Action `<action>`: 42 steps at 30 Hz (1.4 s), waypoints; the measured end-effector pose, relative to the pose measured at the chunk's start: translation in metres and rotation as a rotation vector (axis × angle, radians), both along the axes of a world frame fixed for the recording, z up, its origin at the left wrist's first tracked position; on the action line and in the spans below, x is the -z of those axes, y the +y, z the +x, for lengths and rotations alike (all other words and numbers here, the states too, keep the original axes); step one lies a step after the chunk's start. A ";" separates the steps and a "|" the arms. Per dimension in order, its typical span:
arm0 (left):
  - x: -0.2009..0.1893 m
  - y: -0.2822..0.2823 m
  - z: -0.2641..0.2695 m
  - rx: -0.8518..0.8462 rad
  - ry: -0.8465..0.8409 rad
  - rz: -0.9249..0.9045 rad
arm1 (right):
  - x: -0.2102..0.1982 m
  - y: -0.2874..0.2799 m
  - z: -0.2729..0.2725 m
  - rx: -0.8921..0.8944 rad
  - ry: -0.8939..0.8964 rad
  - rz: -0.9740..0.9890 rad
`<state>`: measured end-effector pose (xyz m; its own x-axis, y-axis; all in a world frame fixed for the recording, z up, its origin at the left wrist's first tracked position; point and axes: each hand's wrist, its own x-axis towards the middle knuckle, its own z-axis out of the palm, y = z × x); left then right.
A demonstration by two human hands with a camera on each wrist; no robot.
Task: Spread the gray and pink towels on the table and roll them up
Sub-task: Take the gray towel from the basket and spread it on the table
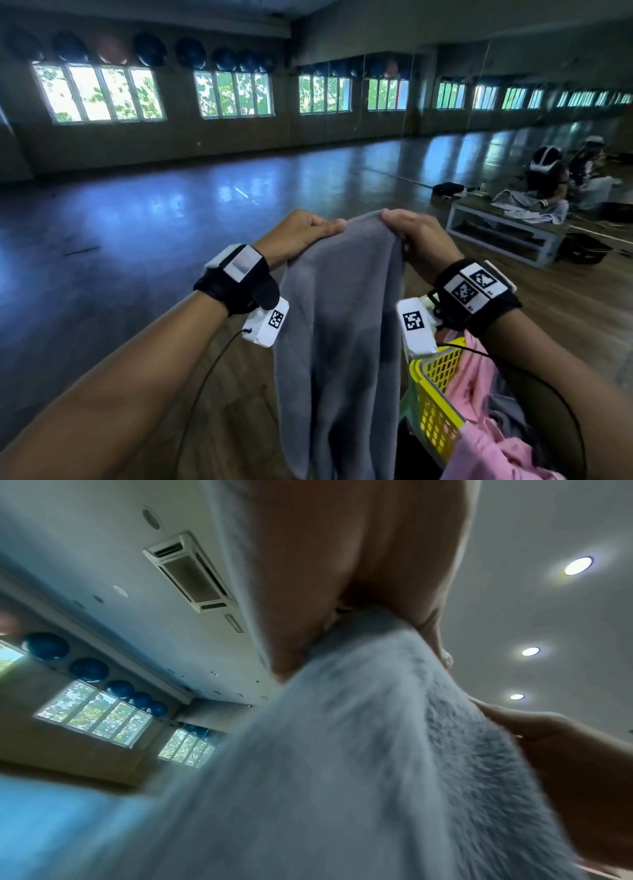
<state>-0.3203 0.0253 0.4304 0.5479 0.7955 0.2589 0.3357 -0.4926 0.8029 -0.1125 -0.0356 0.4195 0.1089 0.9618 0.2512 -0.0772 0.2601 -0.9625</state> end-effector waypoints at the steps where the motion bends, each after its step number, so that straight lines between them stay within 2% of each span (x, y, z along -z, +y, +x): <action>1: 0.003 0.001 -0.004 -0.013 0.000 0.009 | 0.001 0.003 0.007 0.046 0.099 -0.013; 3: -0.001 -0.003 -0.003 -0.023 -0.045 -0.001 | 0.003 0.001 0.003 0.005 0.135 -0.064; 6: -0.014 -0.014 0.015 0.005 -0.131 -0.027 | 0.011 -0.006 -0.018 -0.224 -0.145 -0.122; 7: -0.017 -0.017 0.019 0.026 -0.107 -0.018 | 0.011 -0.008 -0.019 -0.257 -0.225 -0.117; 8: -0.017 -0.019 0.021 0.046 -0.058 -0.005 | 0.009 -0.008 -0.016 -0.206 -0.245 -0.083; 11: -0.008 -0.014 0.013 0.006 0.047 0.011 | 0.002 -0.009 0.005 0.083 -0.045 -0.009; 12: -0.006 -0.012 0.010 -0.023 0.042 0.016 | 0.002 -0.009 0.010 0.122 0.018 0.003; 14: -0.007 -0.011 0.013 -0.044 -0.017 0.027 | 0.005 -0.010 0.006 0.048 0.029 -0.023; 15: -0.010 -0.012 0.017 -0.044 -0.056 0.031 | 0.006 -0.011 -0.001 -0.042 -0.030 -0.058; 17: -0.017 -0.013 0.026 -0.032 -0.101 0.035 | 0.007 -0.016 -0.012 -0.205 -0.257 -0.125; 18: -0.019 -0.014 0.028 -0.010 -0.089 0.039 | 0.006 -0.017 -0.011 -0.232 -0.339 -0.127; 19: -0.019 -0.014 0.028 0.008 -0.053 0.046 | 0.002 -0.018 -0.008 -0.224 -0.334 -0.099; 21: -0.015 -0.010 0.021 -0.002 0.015 0.054 | -0.004 -0.018 0.008 -0.172 -0.168 -0.031; 24: -0.011 -0.005 0.014 -0.039 -0.021 0.079 | -0.005 -0.014 0.017 -0.177 -0.023 -0.046; 26: -0.017 -0.008 0.019 -0.021 -0.099 0.096 | -0.002 -0.014 0.003 -0.250 -0.069 -0.087; 28: -0.025 -0.012 0.026 0.011 -0.113 0.094 | -0.005 -0.016 -0.008 -0.252 -0.204 -0.094; 30: -0.027 -0.013 0.026 0.074 0.023 0.081 | -0.009 -0.015 -0.003 -0.155 -0.245 -0.041; 32: -0.022 -0.011 0.019 0.130 0.154 0.030 | -0.009 -0.014 0.013 -0.032 -0.135 0.003; 34: -0.016 -0.006 0.011 0.143 0.076 -0.075 | -0.007 -0.015 0.025 0.052 -0.070 -0.001; 39: -0.002 -0.004 0.019 0.081 -0.394 -0.350 | 0.000 -0.020 0.031 0.160 0.002 -0.042; 41: 0.004 -0.008 0.029 0.015 -0.511 -0.359 | 0.004 -0.022 0.032 0.179 -0.011 -0.053; 42: 0.004 -0.011 0.035 -0.007 -0.513 -0.320 | 0.006 -0.023 0.031 0.160 -0.027 -0.062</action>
